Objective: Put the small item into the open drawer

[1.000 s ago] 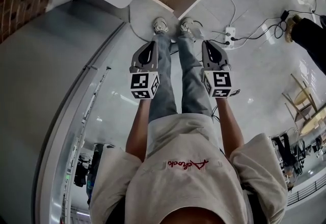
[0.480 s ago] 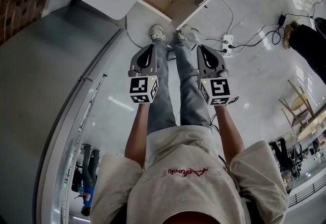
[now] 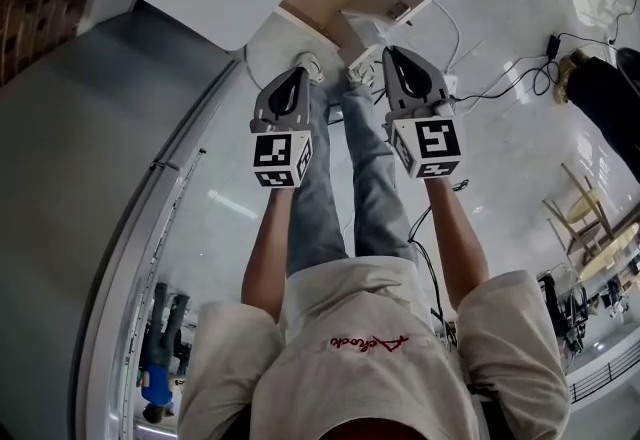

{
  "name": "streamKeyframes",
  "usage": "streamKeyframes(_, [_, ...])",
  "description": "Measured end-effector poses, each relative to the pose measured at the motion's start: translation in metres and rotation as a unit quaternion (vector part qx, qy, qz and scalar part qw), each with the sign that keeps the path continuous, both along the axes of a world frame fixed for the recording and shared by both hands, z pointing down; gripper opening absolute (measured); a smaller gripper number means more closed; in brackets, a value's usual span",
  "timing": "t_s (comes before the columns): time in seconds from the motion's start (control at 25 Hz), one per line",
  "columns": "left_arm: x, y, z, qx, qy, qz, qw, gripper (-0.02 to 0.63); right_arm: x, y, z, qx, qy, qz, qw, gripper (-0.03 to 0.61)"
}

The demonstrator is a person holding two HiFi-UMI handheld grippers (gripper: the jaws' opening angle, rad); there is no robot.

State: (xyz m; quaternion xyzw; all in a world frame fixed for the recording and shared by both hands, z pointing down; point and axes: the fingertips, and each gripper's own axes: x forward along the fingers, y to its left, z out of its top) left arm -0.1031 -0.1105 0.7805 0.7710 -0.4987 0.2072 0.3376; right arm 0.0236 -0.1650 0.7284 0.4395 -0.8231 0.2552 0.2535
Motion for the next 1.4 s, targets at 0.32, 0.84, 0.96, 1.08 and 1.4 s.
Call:
streamKeyframes(0.32, [0.0,-0.008,0.0,0.003,0.006,-0.007,1.0,0.009,-0.018,-0.053,0.012,0.024,0.041,-0.102,0.994,0.012])
streamKeyframes(0.84, [-0.003,-0.007,-0.001,0.004,0.01,-0.016,0.9998,0.009,-0.041,-0.079,0.06,0.066,0.22,-0.368,0.901,0.012])
streamKeyframes(0.96, [-0.001,-0.008,-0.002,0.005,0.012,-0.018,0.9998,0.009,-0.049,-0.073,0.076,0.07,0.252,-0.432,0.863,0.012])
streamKeyframes(1.08, [-0.001,-0.009,-0.001,0.005,0.013,-0.018,0.9997,0.009,-0.057,-0.071,0.089,0.08,0.282,-0.486,0.823,0.012])
streamKeyframes(1.4, [-0.006,-0.007,0.0,0.003,0.011,-0.021,0.9997,0.009,-0.063,-0.076,0.125,0.071,0.328,-0.555,0.761,0.012])
